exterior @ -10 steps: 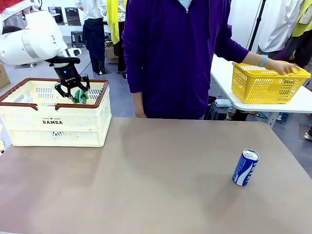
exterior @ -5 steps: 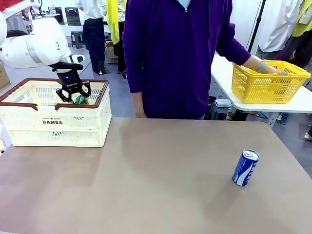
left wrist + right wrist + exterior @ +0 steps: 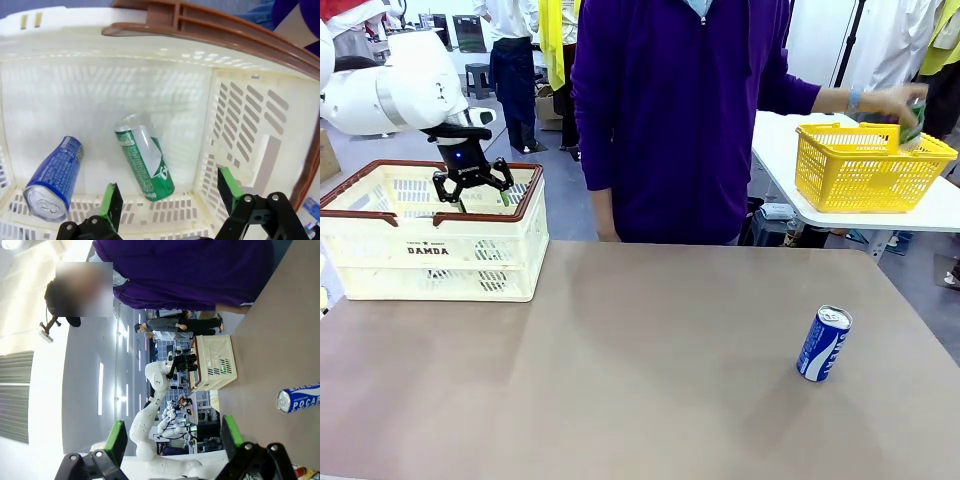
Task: Place the drinks into the Shopping basket.
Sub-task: Pick up one drink and place it into the Shopping basket.
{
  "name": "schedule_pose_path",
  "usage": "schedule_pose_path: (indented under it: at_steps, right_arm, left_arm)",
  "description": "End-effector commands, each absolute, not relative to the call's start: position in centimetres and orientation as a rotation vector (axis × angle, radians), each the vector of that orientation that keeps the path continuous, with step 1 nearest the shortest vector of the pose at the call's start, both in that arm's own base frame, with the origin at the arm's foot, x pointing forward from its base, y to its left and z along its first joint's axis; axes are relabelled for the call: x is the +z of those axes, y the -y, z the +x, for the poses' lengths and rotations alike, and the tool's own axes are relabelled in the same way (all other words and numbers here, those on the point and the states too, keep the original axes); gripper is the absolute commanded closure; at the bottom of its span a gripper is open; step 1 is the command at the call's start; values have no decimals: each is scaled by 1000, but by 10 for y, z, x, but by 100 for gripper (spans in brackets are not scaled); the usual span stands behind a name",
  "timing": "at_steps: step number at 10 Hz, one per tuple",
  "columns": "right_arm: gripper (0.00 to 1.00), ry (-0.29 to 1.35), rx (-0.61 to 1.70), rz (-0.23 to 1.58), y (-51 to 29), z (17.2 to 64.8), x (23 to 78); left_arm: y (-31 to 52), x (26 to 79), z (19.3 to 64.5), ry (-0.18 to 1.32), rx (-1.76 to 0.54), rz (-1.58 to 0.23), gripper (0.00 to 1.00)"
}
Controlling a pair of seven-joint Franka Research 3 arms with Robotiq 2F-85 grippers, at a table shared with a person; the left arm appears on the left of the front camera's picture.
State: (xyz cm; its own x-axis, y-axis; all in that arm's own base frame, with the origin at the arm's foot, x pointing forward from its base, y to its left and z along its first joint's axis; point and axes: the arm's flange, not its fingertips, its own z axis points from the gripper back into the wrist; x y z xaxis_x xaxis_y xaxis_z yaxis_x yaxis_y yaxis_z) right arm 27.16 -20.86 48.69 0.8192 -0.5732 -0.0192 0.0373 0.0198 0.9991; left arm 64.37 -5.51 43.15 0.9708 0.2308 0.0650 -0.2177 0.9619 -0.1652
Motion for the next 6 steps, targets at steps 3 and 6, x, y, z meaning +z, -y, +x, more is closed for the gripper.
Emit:
schedule_pose_path:
  at_steps: [3, 6]
  right_arm:
    - [0, 443, -509, 1496, 209, 271, 492]
    - [0, 443, -509, 1496, 209, 271, 492]
  left_arm:
    - [45, 528, 615, 181, 227, -204, 0]
    - [-9, 640, 544, -24, 163, -655, 0]
